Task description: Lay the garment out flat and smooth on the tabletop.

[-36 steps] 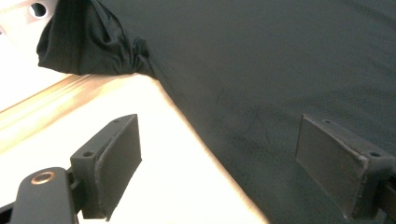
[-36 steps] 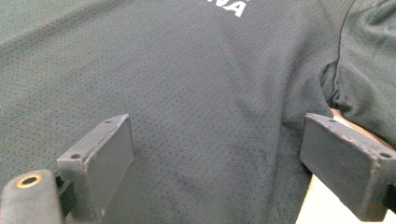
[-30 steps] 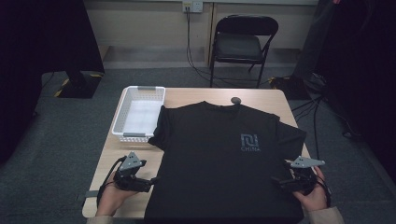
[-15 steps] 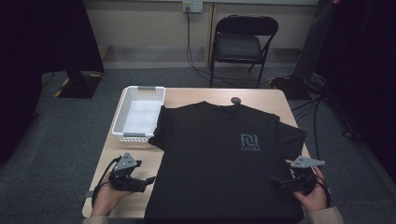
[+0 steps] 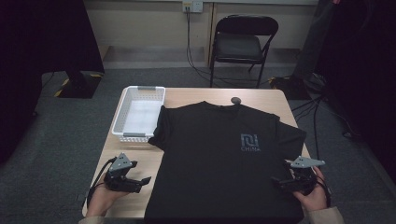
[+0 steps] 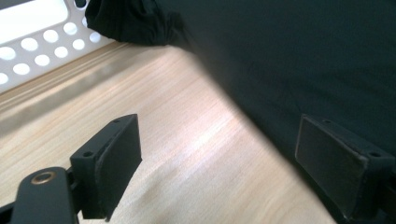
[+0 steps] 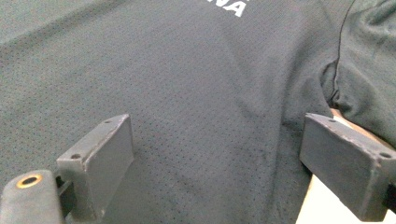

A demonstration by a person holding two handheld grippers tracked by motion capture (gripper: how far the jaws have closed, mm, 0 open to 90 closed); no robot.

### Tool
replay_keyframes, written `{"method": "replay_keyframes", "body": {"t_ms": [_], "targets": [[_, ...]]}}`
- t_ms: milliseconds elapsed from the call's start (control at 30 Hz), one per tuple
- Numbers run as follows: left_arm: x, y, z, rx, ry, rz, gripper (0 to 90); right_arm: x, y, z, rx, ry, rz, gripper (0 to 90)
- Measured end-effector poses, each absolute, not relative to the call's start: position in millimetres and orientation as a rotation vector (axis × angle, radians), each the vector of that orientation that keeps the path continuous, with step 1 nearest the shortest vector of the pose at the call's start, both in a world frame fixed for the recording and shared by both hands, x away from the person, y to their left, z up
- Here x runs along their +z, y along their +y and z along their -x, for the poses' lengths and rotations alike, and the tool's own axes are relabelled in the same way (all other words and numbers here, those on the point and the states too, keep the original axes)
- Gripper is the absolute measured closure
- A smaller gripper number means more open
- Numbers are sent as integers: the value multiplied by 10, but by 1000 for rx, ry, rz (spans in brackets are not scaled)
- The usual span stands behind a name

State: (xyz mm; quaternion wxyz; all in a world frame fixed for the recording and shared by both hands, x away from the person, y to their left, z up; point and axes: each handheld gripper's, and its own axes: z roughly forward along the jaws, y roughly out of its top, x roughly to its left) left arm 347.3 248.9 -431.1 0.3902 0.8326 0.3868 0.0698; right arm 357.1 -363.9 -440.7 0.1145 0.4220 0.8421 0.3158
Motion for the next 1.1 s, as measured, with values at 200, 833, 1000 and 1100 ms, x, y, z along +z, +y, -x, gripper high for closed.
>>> {"method": "replay_keyframes", "body": {"t_ms": [200, 833, 1000, 1100], "targets": [[-4332, 2527, -3466, 163, 987, -2120, 140, -4407, -3639, -3571, 925, 2468, -1237, 88], [-4421, 2721, -3434, 157, 1009, -2099, 148, -4407, -3639, -3571, 925, 2468, -1237, 88], [-4437, 2738, -3430, 150, 1008, -2107, 149, -4407, -3639, -3571, 925, 2468, -1236, 88], [-4448, 2758, -3425, 155, 1008, -2103, 149, -4407, -3639, -3571, 926, 2468, -1237, 88]]}}
